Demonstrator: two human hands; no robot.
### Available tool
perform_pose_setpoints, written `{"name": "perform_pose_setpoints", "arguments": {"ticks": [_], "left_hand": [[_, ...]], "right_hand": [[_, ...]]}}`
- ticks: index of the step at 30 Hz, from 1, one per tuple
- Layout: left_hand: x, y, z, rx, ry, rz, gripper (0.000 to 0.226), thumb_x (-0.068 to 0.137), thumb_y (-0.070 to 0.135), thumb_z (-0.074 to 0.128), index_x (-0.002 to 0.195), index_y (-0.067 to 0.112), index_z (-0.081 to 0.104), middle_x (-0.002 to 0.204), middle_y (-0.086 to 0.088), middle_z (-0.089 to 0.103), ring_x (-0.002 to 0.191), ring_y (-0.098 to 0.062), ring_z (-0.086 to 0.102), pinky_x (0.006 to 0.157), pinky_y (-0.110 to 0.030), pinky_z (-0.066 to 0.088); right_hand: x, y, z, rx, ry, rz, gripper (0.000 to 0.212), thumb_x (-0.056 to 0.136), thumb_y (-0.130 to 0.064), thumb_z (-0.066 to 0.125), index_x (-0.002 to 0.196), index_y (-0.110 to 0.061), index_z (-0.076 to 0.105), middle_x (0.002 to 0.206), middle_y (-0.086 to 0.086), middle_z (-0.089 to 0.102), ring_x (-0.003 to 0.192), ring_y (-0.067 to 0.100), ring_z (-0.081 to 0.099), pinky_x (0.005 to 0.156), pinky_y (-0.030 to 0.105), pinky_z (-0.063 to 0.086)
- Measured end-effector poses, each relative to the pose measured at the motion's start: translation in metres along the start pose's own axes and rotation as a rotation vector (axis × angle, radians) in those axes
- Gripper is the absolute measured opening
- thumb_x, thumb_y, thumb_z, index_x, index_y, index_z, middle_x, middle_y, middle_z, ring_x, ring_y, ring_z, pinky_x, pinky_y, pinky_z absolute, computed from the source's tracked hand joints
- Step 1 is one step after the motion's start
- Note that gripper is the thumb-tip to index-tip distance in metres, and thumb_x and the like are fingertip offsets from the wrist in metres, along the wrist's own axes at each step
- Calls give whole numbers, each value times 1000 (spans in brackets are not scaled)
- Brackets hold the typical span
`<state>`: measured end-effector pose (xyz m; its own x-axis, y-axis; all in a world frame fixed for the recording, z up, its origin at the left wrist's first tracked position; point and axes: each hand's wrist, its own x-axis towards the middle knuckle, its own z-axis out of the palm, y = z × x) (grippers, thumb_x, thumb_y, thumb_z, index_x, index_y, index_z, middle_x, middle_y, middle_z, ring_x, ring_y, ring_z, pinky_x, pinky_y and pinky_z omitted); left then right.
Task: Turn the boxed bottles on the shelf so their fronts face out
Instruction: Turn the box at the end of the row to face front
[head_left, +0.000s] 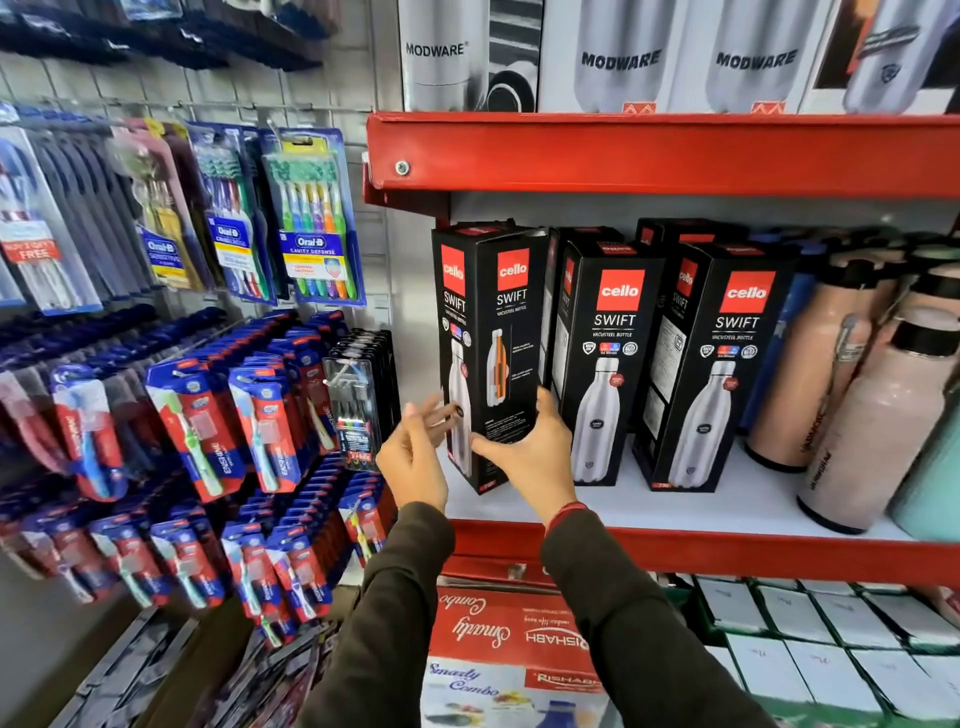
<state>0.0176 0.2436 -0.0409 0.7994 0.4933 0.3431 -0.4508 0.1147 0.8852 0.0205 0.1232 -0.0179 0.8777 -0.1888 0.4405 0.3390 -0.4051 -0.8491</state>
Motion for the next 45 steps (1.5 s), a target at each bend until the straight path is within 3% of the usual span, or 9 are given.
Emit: {"name": "perform_pose_setpoints", "arguments": {"ticks": [7, 10, 14, 18, 23, 28, 30, 40, 45], "left_hand": [[30, -11, 1, 172, -200, -167, 42, 103, 21, 38, 144, 13, 42, 150, -4, 43, 141, -15, 36, 118, -30, 25], [28, -10, 3, 149, -229, -202, 45, 104, 19, 34, 148, 11, 32, 153, -4, 36, 135, -9, 32, 111, -22, 22], [23, -10, 3, 151, -225, -163, 44, 104, 19, 32, 148, 12, 32, 132, 9, 38, 123, -2, 32, 104, -20, 24], [22, -13, 4, 182, -217, -97, 40, 104, 17, 34, 144, 12, 39, 129, 11, 43, 122, -7, 41, 101, -21, 28], [21, -25, 5, 231, -264, -53, 37, 102, 16, 38, 139, 16, 46, 134, 3, 55, 125, -14, 50, 106, -28, 36], [18, -25, 8, 241, -286, -17, 36, 102, 14, 39, 137, 17, 46, 129, 5, 57, 116, -6, 53, 85, 3, 37], [18, -24, 10, 258, -295, 4, 35, 102, 13, 39, 136, 15, 47, 129, 3, 57, 115, -8, 54, 83, 6, 37], [10, -24, 7, 245, -243, -19, 34, 102, 20, 41, 134, 16, 51, 132, -2, 59, 123, -14, 54, 96, -18, 40], [3, -21, 0, 244, -217, -34, 34, 101, 23, 44, 134, 16, 52, 132, 0, 59, 124, -14, 54, 99, -19, 40]], "right_hand": [[5, 2, 0, 51, -107, -18, 73, 64, -27, 84, 125, -33, 45, 110, -22, 57, 104, -4, 55, 99, 23, 47], [9, 6, 1, 4, -185, -17, 98, 71, -34, 79, 150, -26, 21, 145, -4, 45, 134, 10, 41, 112, 26, 33], [10, 11, 0, -69, -252, -48, 99, 82, -31, 72, 154, -24, 4, 159, 2, 25, 146, 14, 25, 116, 25, 23], [8, 12, 1, -62, -275, -69, 82, 90, -19, 62, 154, -21, 9, 161, 0, 21, 146, 8, 22, 116, 21, 20], [10, 13, -1, -42, -264, -83, 72, 93, -4, 51, 152, -26, 16, 151, -3, 39, 127, -6, 33, 116, 25, 29], [11, 18, -1, -77, -232, -50, 68, 94, -3, 49, 152, -21, 19, 149, 3, 43, 135, 12, 41, 107, 16, 27], [11, 21, -2, -76, -203, -53, 68, 92, -1, 50, 151, -20, 22, 148, 5, 45, 136, 17, 43, 107, 16, 27], [3, 17, -2, 27, -181, -11, 55, 98, -19, 47, 149, -28, 28, 136, 6, 57, 124, 20, 56, 108, 36, 43], [-4, 15, -6, 53, -191, -14, 48, 101, -24, 43, 147, -26, 32, 133, 4, 59, 119, 14, 56, 97, 17, 37]]}}
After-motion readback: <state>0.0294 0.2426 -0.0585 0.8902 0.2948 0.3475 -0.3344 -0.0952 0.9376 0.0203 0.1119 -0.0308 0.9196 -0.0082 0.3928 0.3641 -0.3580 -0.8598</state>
